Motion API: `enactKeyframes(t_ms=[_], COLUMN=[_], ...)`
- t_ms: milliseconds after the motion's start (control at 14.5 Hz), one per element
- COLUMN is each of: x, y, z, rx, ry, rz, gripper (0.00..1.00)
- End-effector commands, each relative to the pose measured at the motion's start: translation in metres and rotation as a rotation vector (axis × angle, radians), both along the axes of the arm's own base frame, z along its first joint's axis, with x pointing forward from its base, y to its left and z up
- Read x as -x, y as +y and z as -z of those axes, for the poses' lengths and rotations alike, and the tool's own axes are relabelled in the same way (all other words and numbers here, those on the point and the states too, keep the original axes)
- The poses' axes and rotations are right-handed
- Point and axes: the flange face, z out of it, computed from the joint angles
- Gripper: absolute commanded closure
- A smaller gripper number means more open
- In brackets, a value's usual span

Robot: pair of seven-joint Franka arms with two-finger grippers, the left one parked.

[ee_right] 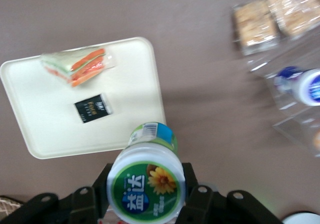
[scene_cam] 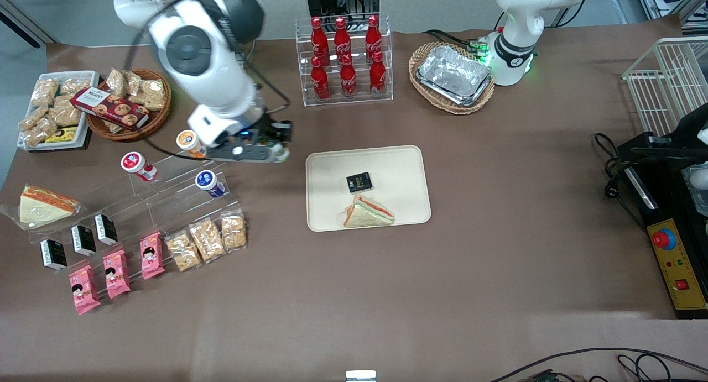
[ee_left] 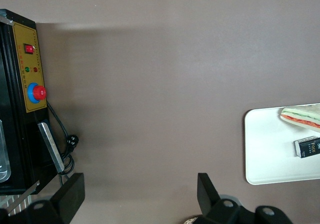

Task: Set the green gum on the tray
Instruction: 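Lift the gum bottle and carry it over the cream tray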

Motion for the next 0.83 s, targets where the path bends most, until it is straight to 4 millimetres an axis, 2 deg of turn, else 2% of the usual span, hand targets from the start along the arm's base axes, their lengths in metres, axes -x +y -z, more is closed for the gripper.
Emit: enactKeyframes(t_ms=[0, 276, 414, 552, 759], x=[0.026, 0.051, 0.056, 0.06, 0.066], y=[0.038, 0.056, 0.063, 0.068, 0.073], z=[0.062, 0.147, 0.189, 0.219, 0.252], rx=[-0.028, -0.06, -0.068, -0.074, -0.069], ry=[-0.007, -0.02, -0.018, -0.012, 0.016], rz=[0.02, 0.009, 0.03, 0.035, 0.03], gripper=[1.0, 1.0, 1.0, 1.0, 1.0])
